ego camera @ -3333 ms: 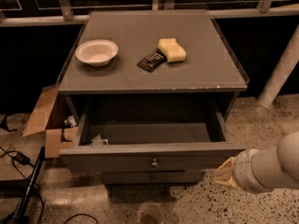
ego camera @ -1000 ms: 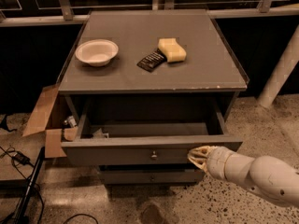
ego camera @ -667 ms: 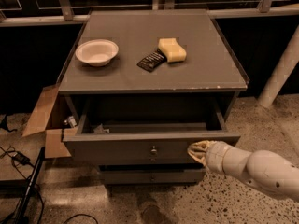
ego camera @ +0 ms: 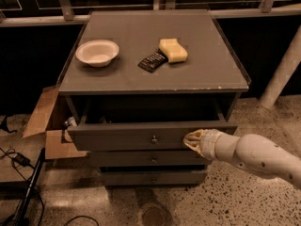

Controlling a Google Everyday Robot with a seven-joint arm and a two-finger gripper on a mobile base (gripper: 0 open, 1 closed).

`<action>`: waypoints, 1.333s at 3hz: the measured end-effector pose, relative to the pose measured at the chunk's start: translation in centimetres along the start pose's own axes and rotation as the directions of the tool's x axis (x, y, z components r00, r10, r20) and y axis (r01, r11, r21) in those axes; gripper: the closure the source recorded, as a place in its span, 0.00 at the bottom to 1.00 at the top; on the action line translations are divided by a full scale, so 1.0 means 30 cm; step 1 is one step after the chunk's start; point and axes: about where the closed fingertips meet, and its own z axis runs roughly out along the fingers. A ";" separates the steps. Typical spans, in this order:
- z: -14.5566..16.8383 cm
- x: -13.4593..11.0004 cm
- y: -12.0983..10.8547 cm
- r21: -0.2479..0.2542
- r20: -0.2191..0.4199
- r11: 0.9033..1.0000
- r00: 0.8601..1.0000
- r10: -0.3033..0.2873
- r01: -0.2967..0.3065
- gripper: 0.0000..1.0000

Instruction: Close top drawer

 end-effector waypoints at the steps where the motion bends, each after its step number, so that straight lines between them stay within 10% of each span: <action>1: 0.073 -0.028 -0.037 -0.027 0.000 1.000 1.000 -0.016 0.016 1.00; 4: 0.170 -0.082 -0.075 -0.067 -0.004 0.996 0.998 -0.056 0.056 1.00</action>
Offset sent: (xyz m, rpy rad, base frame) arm 0.0644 0.0400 -0.0005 -0.0508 0.0302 0.0789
